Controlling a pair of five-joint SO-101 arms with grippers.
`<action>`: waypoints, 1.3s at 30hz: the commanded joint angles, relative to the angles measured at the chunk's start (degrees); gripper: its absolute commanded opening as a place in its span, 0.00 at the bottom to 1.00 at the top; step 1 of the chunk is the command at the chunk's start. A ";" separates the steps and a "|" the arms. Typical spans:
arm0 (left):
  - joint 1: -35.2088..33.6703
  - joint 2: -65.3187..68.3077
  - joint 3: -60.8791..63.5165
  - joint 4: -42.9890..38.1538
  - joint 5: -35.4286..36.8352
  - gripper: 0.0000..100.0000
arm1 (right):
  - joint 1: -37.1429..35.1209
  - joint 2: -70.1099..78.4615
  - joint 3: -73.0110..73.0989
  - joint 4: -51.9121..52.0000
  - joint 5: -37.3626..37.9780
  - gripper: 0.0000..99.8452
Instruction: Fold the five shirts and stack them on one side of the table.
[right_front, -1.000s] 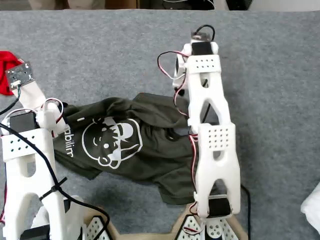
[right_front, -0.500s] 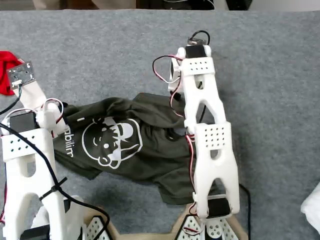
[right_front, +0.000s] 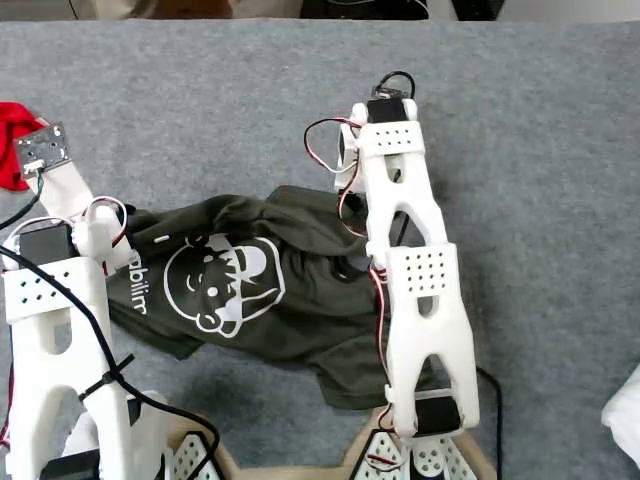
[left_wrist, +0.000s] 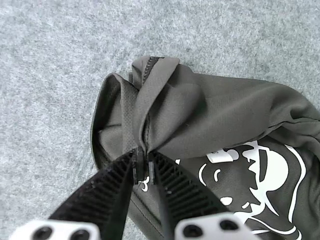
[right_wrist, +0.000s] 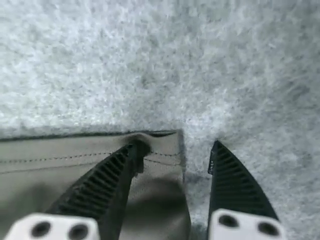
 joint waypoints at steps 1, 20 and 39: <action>-0.18 0.13 -0.18 0.09 -0.44 0.02 | -0.40 0.04 -1.63 -1.67 -0.26 0.15; -0.26 0.13 -0.18 0.09 -0.44 0.02 | 2.59 -0.40 -14.02 1.76 2.29 0.01; -0.09 -0.04 -26.29 -2.02 -1.14 0.02 | 8.57 -30.11 -32.92 1.58 6.59 0.00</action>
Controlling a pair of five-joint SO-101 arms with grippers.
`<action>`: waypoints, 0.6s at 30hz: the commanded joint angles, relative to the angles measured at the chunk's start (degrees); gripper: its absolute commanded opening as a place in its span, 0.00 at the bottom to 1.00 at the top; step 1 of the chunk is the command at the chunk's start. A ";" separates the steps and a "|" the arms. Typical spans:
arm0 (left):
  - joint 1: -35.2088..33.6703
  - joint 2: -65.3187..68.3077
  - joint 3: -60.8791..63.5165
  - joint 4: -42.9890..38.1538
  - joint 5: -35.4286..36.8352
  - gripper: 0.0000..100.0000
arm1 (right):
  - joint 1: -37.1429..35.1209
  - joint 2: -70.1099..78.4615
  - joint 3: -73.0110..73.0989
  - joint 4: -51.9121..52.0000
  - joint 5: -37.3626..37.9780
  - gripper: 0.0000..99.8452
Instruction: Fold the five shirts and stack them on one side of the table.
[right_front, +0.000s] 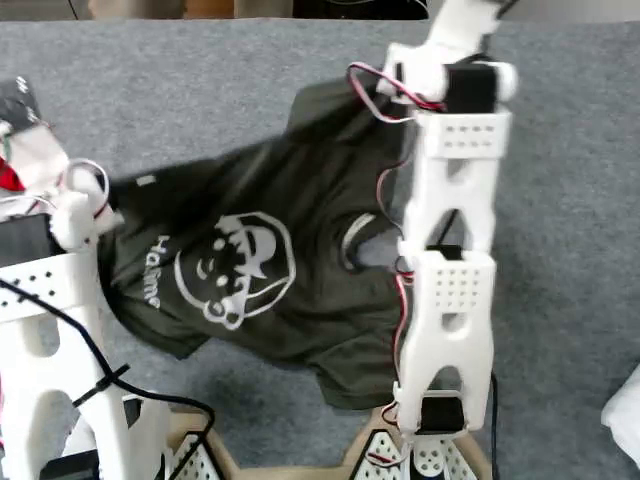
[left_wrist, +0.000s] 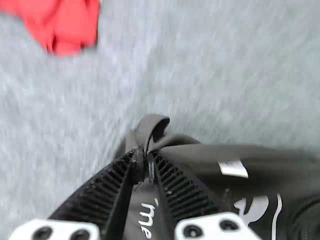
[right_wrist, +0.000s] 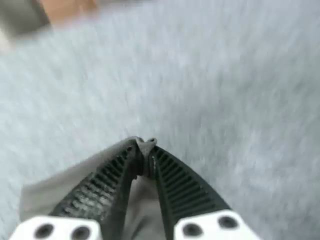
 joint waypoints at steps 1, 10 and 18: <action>0.00 -0.04 -11.43 -1.32 -2.64 0.02 | 2.15 -11.30 -2.68 0.70 2.99 0.00; 3.96 -0.66 -26.90 -0.70 -11.69 0.02 | 2.24 -28.53 -2.68 -3.08 12.75 0.00; 3.96 -0.66 -40.44 2.46 -17.41 0.02 | 2.24 -41.80 -2.68 -10.99 22.24 0.00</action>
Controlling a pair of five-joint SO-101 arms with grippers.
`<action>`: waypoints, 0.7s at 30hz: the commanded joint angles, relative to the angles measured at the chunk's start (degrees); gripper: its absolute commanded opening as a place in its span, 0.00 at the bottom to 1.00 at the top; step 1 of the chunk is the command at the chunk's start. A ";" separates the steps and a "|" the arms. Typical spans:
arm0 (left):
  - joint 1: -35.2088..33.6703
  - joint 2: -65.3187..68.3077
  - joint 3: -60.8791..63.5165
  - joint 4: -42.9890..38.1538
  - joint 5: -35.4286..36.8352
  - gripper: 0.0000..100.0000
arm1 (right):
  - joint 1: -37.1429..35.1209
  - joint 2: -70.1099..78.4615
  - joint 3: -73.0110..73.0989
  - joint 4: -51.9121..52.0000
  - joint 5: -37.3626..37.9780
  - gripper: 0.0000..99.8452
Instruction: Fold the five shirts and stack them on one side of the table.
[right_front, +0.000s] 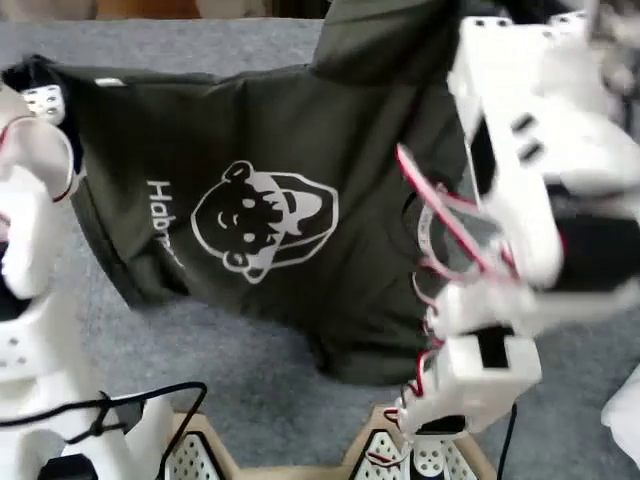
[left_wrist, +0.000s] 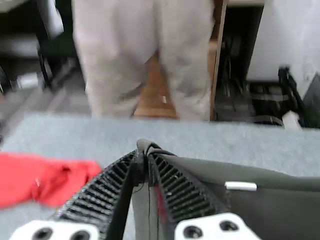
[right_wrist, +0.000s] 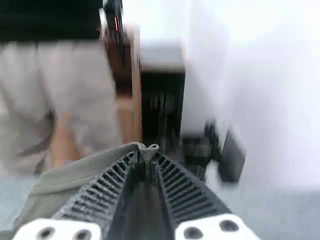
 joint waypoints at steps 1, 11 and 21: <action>0.44 -0.75 -8.88 4.04 -1.58 0.02 | 1.45 -6.81 -1.80 -4.75 4.31 0.00; 4.31 -0.66 -20.84 24.18 2.11 0.02 | 1.27 -13.85 -1.80 -10.90 13.19 0.00; 4.31 -0.75 -26.02 26.29 4.75 0.02 | 1.36 -15.34 -1.71 -10.81 13.80 0.00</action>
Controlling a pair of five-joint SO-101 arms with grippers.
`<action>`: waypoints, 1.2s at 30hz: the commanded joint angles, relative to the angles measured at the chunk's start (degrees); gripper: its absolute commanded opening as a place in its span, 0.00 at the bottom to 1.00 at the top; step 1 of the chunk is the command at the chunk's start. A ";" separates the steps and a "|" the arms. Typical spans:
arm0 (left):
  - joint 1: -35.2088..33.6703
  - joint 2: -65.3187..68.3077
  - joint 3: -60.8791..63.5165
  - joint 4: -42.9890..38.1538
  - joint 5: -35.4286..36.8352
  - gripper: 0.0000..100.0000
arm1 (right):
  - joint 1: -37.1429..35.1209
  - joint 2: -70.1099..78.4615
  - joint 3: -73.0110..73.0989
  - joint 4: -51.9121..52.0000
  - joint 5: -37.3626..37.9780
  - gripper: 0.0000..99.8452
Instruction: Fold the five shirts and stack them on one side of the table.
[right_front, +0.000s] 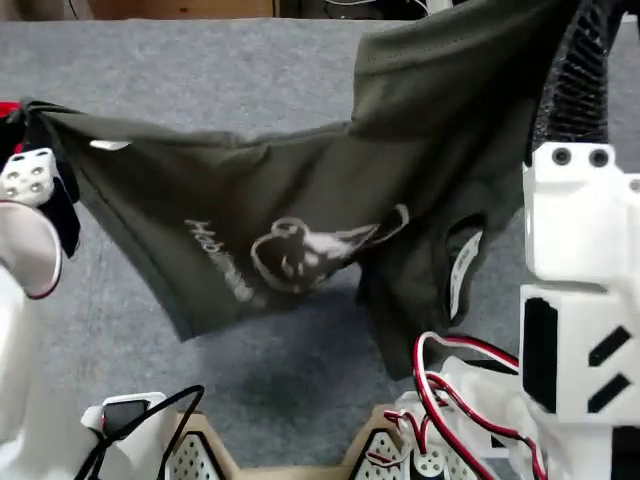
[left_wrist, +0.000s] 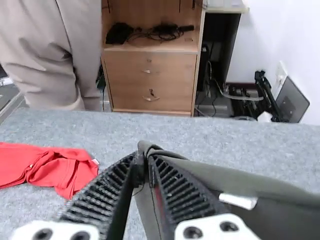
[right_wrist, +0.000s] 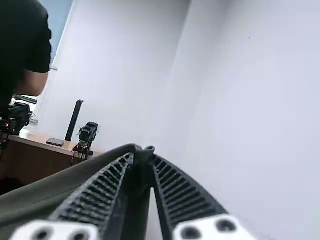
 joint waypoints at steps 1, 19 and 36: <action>0.62 -0.48 -2.73 0.00 0.35 0.02 | 1.36 -0.31 -0.48 -0.97 0.35 0.00; 0.79 -10.24 0.70 0.18 2.46 0.02 | 1.45 -3.47 4.70 -7.12 0.70 0.00; 0.62 -9.98 10.46 -0.53 6.51 0.02 | 1.10 -0.40 18.68 -41.14 4.31 0.00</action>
